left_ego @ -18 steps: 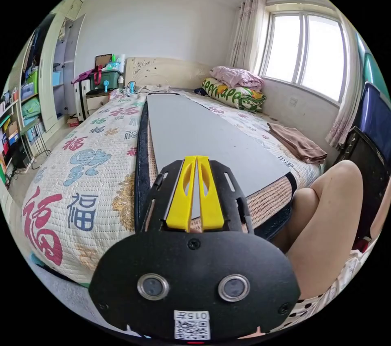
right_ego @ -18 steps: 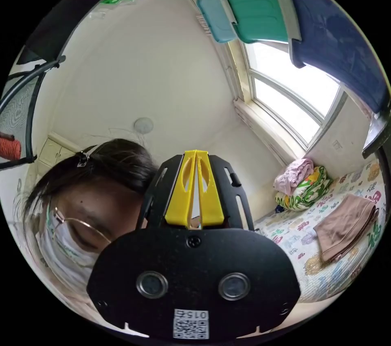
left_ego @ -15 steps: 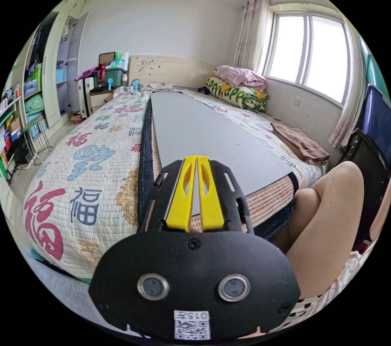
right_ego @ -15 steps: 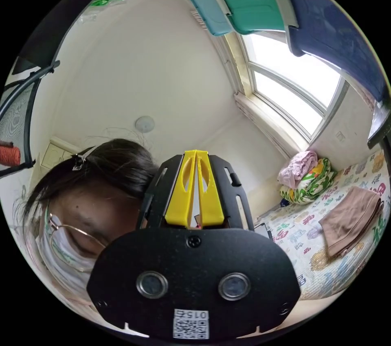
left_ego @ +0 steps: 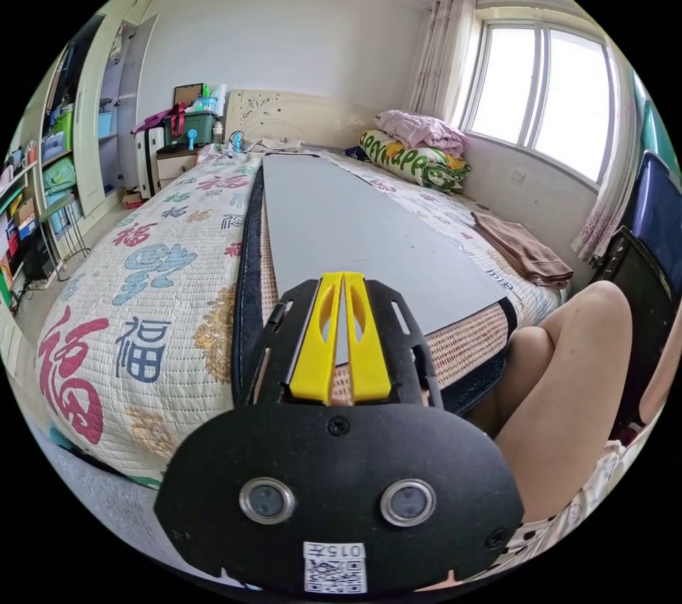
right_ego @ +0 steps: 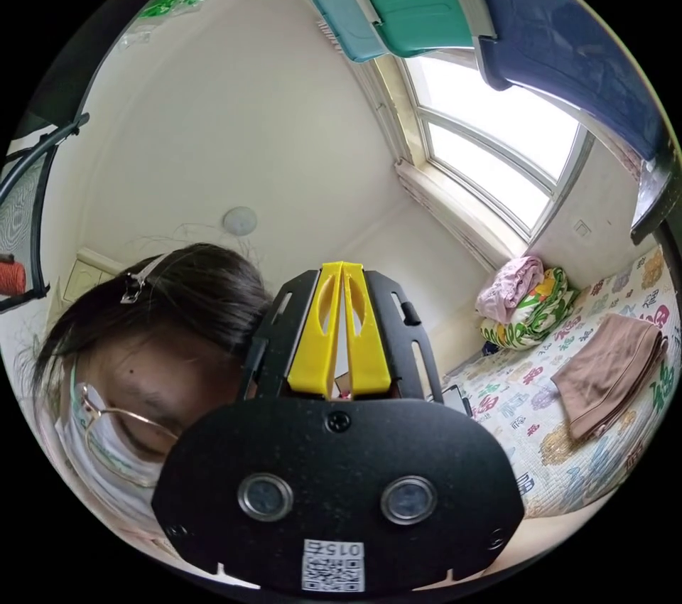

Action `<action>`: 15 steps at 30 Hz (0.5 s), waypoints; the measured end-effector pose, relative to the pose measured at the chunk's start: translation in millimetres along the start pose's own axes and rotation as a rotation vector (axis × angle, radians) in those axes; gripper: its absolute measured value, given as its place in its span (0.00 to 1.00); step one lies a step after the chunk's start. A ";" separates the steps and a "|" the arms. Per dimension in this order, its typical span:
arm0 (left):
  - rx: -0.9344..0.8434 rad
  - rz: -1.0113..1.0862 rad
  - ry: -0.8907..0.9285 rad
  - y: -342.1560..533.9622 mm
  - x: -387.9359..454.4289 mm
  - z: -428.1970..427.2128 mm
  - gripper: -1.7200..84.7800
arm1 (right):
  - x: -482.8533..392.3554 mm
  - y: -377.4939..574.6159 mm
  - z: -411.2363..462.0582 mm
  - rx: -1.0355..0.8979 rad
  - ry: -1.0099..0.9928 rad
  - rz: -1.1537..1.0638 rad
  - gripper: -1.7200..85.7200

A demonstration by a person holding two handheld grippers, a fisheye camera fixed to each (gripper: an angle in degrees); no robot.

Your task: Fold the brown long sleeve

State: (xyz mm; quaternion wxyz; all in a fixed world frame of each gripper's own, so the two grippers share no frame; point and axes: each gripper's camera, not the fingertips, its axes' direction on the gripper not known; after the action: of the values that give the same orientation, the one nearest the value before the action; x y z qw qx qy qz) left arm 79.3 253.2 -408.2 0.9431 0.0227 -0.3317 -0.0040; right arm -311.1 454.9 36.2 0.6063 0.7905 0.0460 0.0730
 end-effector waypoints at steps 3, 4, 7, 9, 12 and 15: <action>-0.001 -0.001 0.015 0.0 -3.2 9.0 0.01 | -21.2 1.8 29.2 -0.031 -0.032 -0.009 0.01; 0.001 -0.004 0.020 0.1 -5.3 12.3 0.01 | -27.9 1.4 43.7 -0.061 -0.067 -0.015 0.01; 0.002 -0.010 0.017 -0.8 -11.5 19.9 0.01 | -36.8 -1.7 80.8 -0.116 -0.094 -0.025 0.01; 0.004 -0.015 0.013 -2.0 -15.5 25.0 0.01 | -32.8 -3.2 101.5 -0.118 -0.020 -0.048 0.01; 0.005 -0.031 0.020 -5.8 -21.8 37.0 0.01 | -7.8 0.0 144.0 -0.138 0.173 -0.115 0.01; 0.000 -0.033 0.032 -13.1 -24.7 53.8 0.02 | 43.4 6.7 211.0 -0.280 0.347 -0.158 0.02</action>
State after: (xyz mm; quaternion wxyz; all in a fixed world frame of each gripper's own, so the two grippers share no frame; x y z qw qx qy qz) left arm 26.5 238.5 -382.4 0.9481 0.0283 -0.3160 -0.0193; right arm -232.3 259.3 -8.4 0.6969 0.6682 0.2009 0.1659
